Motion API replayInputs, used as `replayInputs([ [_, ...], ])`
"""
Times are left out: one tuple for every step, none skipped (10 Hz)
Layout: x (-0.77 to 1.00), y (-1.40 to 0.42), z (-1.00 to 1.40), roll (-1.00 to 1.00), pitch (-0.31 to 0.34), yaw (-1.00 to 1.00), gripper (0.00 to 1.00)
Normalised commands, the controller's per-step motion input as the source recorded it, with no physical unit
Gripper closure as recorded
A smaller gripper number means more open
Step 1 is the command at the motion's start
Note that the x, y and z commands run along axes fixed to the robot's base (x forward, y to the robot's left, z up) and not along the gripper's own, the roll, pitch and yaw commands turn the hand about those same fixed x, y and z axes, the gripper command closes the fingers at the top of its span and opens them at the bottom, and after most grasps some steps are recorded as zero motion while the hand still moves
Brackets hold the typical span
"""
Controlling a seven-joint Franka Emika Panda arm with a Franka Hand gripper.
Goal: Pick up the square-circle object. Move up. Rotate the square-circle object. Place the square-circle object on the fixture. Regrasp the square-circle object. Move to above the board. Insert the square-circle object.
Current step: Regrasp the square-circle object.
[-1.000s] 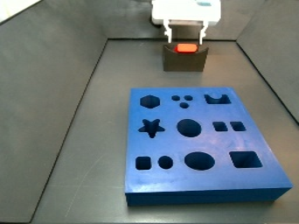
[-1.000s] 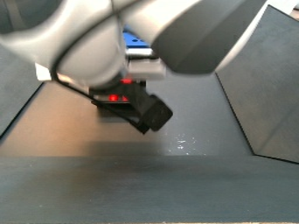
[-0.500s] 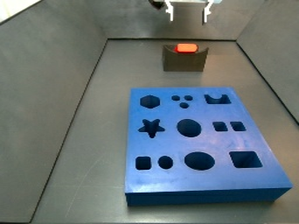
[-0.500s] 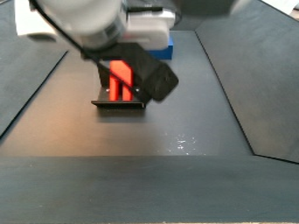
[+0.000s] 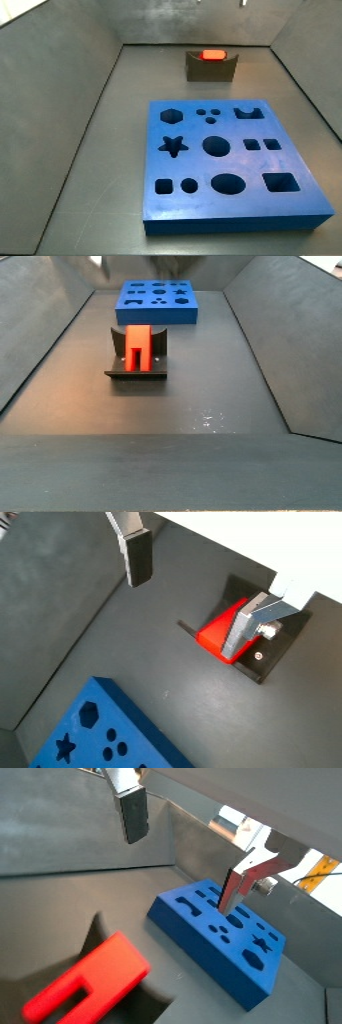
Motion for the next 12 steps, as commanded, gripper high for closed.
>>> replayInputs([
  [-0.04,-0.43,0.15,1.0,0.036,0.02,0.0],
  [-0.01,-0.22,0.03,1.0,0.034,0.02,0.0],
  [0.0,-0.09,0.04,1.0,0.035,0.02,0.0],
  [-0.01,-0.02,0.03,1.0,0.033,0.02,0.0],
  [-0.01,-0.03,0.02,1.0,0.03,0.02,0.0],
  [-0.02,-0.01,0.02,1.0,0.026,0.02,0.0],
  [-0.02,-0.01,0.01,1.0,0.022,0.02,0.0],
  [-0.01,-0.02,0.0,1.0,0.019,0.02,0.0],
  [-0.01,-0.02,0.0,1.0,0.018,0.03,0.0],
  [-0.01,-0.02,0.01,1.0,0.021,0.03,0.0],
  [-0.01,-0.02,0.01,1.0,0.025,0.03,0.0],
  [0.0,-0.02,0.01,1.0,0.031,0.03,0.0],
])
